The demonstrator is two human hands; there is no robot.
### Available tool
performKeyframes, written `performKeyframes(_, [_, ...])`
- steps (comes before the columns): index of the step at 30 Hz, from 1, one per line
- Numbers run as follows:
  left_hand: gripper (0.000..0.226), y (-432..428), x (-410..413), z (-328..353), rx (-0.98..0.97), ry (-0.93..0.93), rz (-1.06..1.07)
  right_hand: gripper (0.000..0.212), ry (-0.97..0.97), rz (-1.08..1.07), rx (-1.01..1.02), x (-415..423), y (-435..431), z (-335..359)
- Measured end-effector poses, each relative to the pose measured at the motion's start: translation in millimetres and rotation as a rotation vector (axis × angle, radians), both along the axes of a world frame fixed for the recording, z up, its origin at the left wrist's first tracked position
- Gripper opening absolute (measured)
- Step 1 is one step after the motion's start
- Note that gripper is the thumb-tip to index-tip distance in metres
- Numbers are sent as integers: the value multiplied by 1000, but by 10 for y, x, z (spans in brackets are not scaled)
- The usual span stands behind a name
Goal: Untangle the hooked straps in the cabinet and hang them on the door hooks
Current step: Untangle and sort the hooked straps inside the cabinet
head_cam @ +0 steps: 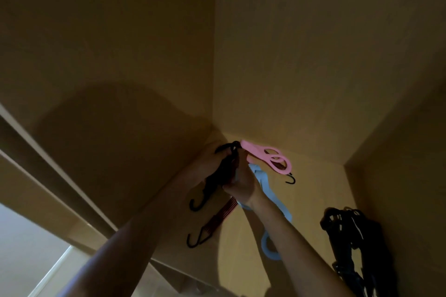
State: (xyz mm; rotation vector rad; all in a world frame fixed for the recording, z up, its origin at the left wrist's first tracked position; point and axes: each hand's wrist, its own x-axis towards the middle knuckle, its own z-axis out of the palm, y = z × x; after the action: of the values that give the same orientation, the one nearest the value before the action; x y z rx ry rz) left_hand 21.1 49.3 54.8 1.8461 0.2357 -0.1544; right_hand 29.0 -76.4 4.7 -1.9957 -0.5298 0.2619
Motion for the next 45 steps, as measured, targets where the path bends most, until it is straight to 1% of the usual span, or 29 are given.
performKeyframes(1, [25, 10, 7, 16, -46, 3, 24, 63, 38, 58, -24, -14, -12, 11])
performKeyframes(3, [19, 14, 11, 54, -147, 7, 33, 43, 55, 105, -87, -34, -38, -13])
performKeyframes(4, [17, 23, 23, 50, -196, 0, 27, 34, 32, 88, -78, -44, -60, -5])
performKeyframes(6, [15, 38, 17, 65, -294, 21, 40, 27, 52, 5, -3, -26, -105, 12])
performKeyframes(8, [22, 52, 16, 103, -330, 44, 51, 13, 115, -88, 99, -24, -160, 68])
performKeyframes(9, [22, 57, 18, 108, -298, 42, 51, 10, 133, -130, 139, 1, -207, 84])
performKeyframes(11, [14, 45, 2, 83, -200, 63, 59, 18, 184, -204, 210, 57, -297, 60])
performKeyframes(12, [15, 23, -23, 76, -154, 82, 48, 17, 208, -238, 236, 48, -329, 77])
performKeyframes(14, [17, -21, -55, 3, -51, 112, -19, 7, 283, -264, 287, 46, -394, 90])
performKeyframes(16, [15, -83, -95, -80, 110, 92, -140, 6, 315, -280, 298, 40, -454, 76])
performKeyframes(17, [20, -109, -113, -121, 193, 76, -197, 6, 315, -287, 297, 35, -480, 67])
performKeyframes(18, [24, -130, -134, -158, 266, 67, -243, 11, 326, -305, 298, 34, -502, 52])
performKeyframes(22, [36, -133, -162, -353, 452, 126, -326, 19, 358, -366, 255, 38, -565, 3])
performKeyframes(24, [32, -100, -156, -429, 507, 167, -345, 18, 373, -381, 200, 43, -590, -77])
performKeyframes(26, [25, -55, -141, -498, 524, 170, -326, 19, 372, -400, 158, 15, -603, -140])
performKeyframes(29, [25, 5, -122, -525, 516, 162, -281, 21, 350, -382, 116, -22, -575, -215])
performKeyframes(30, [26, 18, -116, -512, 516, 156, -267, 24, 354, -385, 132, -39, -555, -230])
performKeyframes(33, [29, 46, -124, -453, 536, 136, -249, 52, 393, -401, 237, -71, -430, -269])
performKeyframes(34, [30, 54, -127, -441, 538, 142, -237, 54, 417, -387, 255, -76, -380, -284])
performKeyframes(35, [30, 65, -130, -441, 534, 151, -218, 50, 445, -362, 251, -91, -336, -278])
performKeyframes(37, [29, 100, -135, -454, 511, 174, -194, 40, 472, -251, 175, -122, -258, -241])
performKeyframes(40, [30, 153, -165, -480, 487, 208, -183, 35, 397, -93, 1, -110, -156, -292])
performKeyframes(41, [29, 170, -174, -484, 479, 203, -178, 38, 359, -52, -38, -115, -120, -285])
performKeyframes(43, [25, 199, -186, -496, 464, 182, -164, 51, 286, -14, -122, -98, -59, -374])
performKeyframes(45, [24, 218, -180, -490, 431, 167, -144, 65, 288, -13, -199, -75, -25, -567])
